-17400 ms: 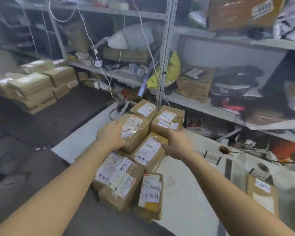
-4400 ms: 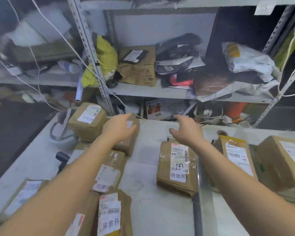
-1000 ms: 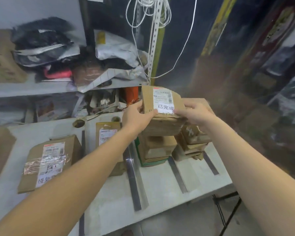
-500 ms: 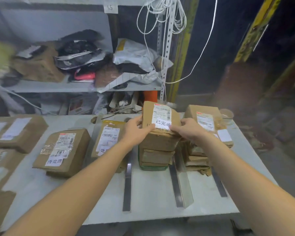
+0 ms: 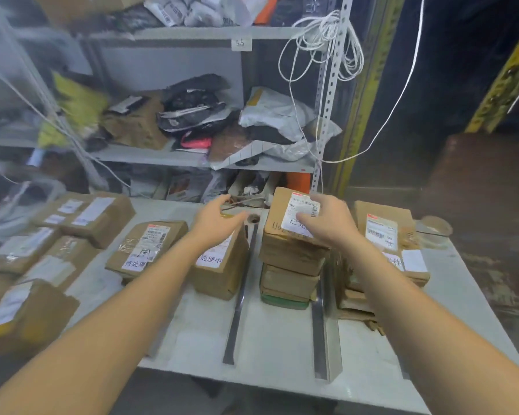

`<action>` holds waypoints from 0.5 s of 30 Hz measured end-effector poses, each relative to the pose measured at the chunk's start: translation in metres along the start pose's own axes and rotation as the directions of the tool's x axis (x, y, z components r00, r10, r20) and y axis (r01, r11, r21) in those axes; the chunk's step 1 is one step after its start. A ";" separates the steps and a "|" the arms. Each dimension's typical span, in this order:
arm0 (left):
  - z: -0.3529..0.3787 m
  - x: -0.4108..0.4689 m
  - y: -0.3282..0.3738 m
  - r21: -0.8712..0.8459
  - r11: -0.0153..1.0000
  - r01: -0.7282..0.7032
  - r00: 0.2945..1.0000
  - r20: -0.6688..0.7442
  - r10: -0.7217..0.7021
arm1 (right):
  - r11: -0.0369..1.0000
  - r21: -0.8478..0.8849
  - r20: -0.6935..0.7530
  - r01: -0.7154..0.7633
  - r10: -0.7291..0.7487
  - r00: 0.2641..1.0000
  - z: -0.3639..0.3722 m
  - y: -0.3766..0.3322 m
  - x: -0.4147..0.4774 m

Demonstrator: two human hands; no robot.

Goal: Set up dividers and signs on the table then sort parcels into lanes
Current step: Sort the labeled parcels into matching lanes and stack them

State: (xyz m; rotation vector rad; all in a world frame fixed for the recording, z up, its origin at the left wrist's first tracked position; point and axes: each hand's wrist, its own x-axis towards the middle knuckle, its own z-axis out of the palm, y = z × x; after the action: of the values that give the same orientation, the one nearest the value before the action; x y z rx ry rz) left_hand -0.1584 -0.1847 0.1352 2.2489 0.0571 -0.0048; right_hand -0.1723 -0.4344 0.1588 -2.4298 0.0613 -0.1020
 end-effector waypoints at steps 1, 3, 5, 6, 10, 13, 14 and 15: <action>-0.011 -0.003 -0.004 0.051 0.999 -0.002 1.000 -0.016 0.003 | 0.999 -0.012 0.008 0.052 -0.052 0.999 0.004 -0.008 0.000; -0.034 -0.008 -0.011 0.184 0.983 -0.015 0.999 -0.049 0.024 | 0.988 -0.063 0.042 0.141 -0.138 0.990 0.014 -0.025 0.001; -0.060 -0.013 -0.019 0.329 0.944 -0.024 0.994 -0.093 0.057 | 0.975 -0.089 0.085 0.205 -0.198 0.977 0.026 -0.045 0.001; -0.074 -0.017 -0.025 0.398 0.917 -0.017 0.992 -0.110 0.066 | 0.965 -0.102 0.108 0.241 -0.230 0.967 0.033 -0.056 0.001; -0.139 -0.032 -0.063 0.566 0.821 0.071 0.988 -0.152 0.019 | 0.916 -0.177 0.196 0.361 -0.327 0.924 0.070 -0.105 -0.002; -0.189 -0.047 -0.099 0.647 0.751 0.131 0.981 -0.194 -0.004 | 0.886 -0.207 0.237 0.414 -0.365 0.900 0.105 -0.146 -0.007; -0.205 -0.052 -0.112 0.666 0.731 0.149 0.978 -0.208 -0.011 | 0.877 -0.218 0.247 0.429 -0.375 0.893 0.118 -0.160 -0.009; -0.221 -0.056 -0.125 0.672 0.722 0.163 0.975 -0.221 -0.015 | 0.868 -0.230 0.260 0.440 -0.380 0.887 0.132 -0.174 -0.012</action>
State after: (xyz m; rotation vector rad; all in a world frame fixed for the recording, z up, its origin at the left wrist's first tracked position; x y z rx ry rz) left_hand -0.2236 0.0637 0.1778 2.9947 0.3242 0.1790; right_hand -0.1692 -0.2163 0.1717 -2.6889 -0.5822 -0.0316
